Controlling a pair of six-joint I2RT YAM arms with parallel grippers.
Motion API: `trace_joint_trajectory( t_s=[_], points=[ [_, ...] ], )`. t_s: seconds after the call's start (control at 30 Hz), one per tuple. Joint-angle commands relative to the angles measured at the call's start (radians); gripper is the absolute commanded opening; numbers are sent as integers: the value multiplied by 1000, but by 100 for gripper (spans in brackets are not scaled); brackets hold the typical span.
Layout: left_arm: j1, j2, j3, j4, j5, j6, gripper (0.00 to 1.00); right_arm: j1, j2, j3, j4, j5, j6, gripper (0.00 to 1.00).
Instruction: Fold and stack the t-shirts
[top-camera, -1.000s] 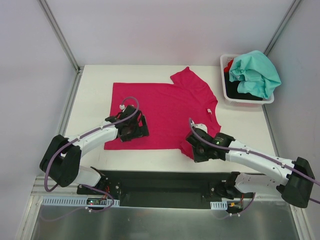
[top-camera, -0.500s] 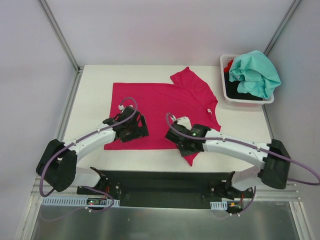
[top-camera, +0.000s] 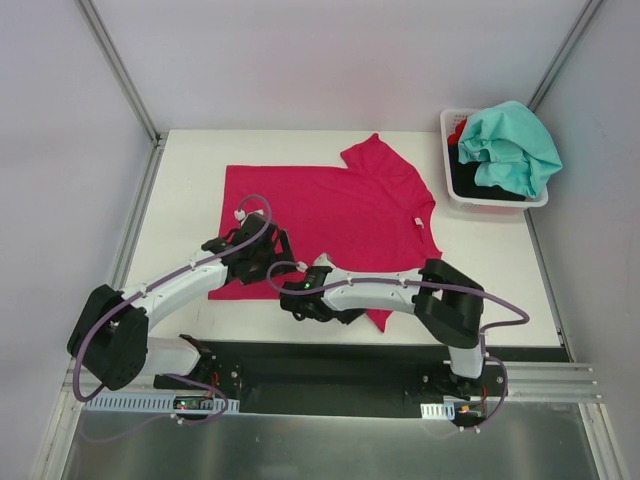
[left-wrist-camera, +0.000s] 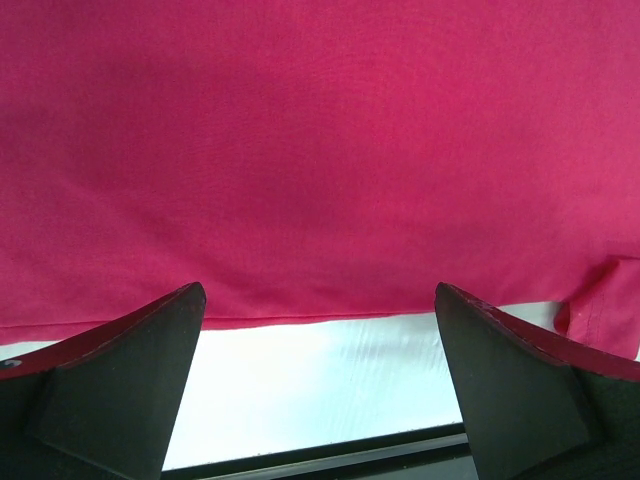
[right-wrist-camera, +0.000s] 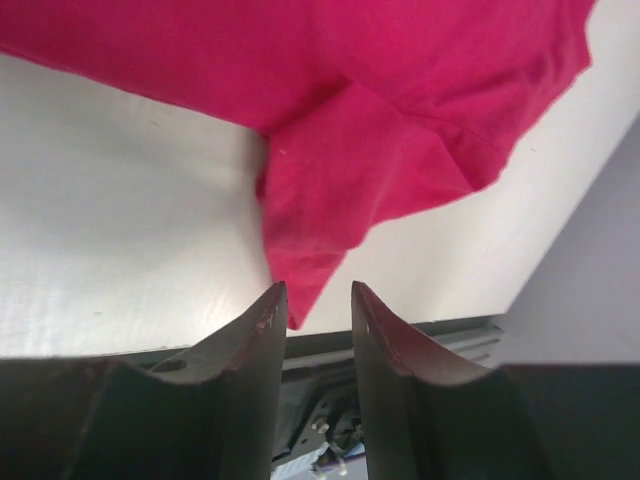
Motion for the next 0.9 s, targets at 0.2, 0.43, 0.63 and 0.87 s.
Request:
trace_joint_trajectory(
  t_s=[0.2, 0.43, 0.63, 0.87],
  points=[
    [44, -39, 9, -44, -29, 21, 99, 35, 21, -75, -120, 135, 110, 38],
    [204, -80, 35, -81, 27, 99, 99, 72, 87, -44, -95, 121, 98, 38],
    [213, -80, 52, -99, 29, 114, 99, 106, 138, -18, -75, 95, 96, 38],
    [213, -73, 47, -98, 44, 104, 99, 118, 185, 22, -74, 96, 78, 38]
  ],
)
